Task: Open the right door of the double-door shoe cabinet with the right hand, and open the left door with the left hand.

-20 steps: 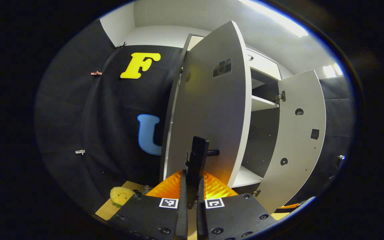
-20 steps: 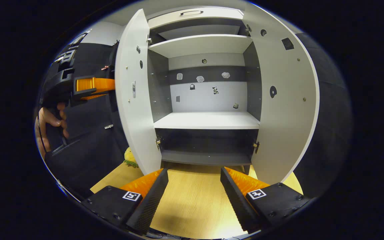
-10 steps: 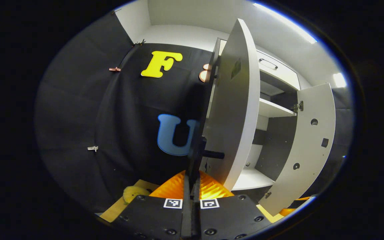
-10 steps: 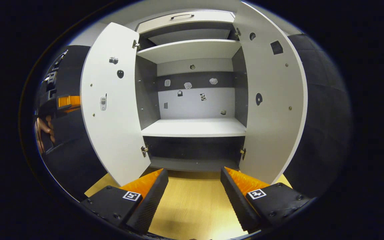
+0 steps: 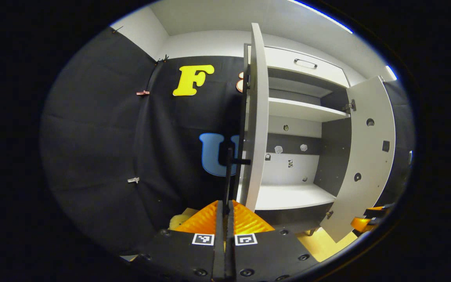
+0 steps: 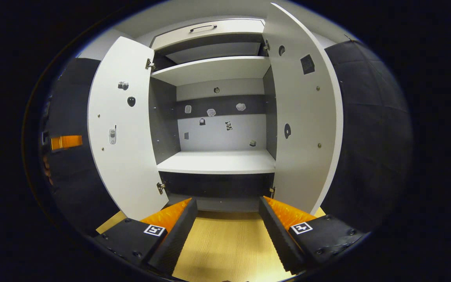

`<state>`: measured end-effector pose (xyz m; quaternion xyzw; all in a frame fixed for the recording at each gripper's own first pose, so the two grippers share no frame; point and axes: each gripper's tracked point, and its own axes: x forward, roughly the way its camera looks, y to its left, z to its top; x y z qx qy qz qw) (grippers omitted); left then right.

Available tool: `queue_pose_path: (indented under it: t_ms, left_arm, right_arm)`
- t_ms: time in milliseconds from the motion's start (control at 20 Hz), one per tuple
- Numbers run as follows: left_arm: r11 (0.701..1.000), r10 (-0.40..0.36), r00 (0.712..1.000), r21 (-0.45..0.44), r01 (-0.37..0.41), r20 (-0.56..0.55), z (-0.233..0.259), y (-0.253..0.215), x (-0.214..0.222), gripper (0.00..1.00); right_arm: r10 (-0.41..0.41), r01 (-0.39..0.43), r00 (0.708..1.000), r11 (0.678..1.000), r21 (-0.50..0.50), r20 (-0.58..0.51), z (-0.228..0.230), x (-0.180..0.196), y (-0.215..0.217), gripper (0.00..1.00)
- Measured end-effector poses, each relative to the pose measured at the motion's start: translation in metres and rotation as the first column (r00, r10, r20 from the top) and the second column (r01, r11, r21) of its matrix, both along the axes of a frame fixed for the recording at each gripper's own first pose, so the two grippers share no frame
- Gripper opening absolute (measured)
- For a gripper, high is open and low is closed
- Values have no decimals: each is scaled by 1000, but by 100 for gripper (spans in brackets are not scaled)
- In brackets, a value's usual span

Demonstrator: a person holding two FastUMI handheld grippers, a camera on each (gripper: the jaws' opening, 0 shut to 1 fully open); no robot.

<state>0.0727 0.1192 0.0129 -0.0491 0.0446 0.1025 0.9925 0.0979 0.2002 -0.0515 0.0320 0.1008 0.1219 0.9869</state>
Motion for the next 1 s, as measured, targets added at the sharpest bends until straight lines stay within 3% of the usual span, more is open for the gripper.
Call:
queue_pose_path:
  t_ms: [50, 350, 400, 450, 500, 600, 850, 1000]
  left_arm:
    - [1000, 5, 1000, -7, -5, 3, -1, -12, -4, 3]
    - [999, 11, 1000, -36, -11, 9, 4, -89, -15, 8]
    - [999, 4, 1000, -41, -3, 22, 9, -103, -17, 2]
    - [999, -1, 999, -40, 3, 36, 14, -116, -20, 3]
    - [1000, -3, 999, -31, 5, 49, 18, -127, -23, 11]
    - [1000, 2, 999, -18, -1, 54, 20, -143, -30, 17]
    - [1000, -2, 999, 15, 1, 40, 17, -164, -54, 69]
    - [1000, -7, 998, 30, 6, 55, 21, -163, -62, 87]
  right_arm:
    - [8, -8, 1000, 1000, 5, 6, 5, -1, -7, 100]
    - [89, -86, 991, 996, -33, 104, 50, -1, -45, 99]
    - [96, -91, 988, 995, -48, 122, 59, 0, -52, 99]
    - [94, -88, 986, 995, -54, 137, 66, 0, -58, 100]
    - [94, -87, 984, 995, -52, 151, 74, -2, -63, 100]
    - [93, -91, 979, 996, -21, 179, 88, -10, -70, 99]
    - [72, -81, 982, 996, 41, 172, 93, -31, -88, 99]
    - [21, -32, 981, 998, 53, 192, 93, -36, -98, 99]
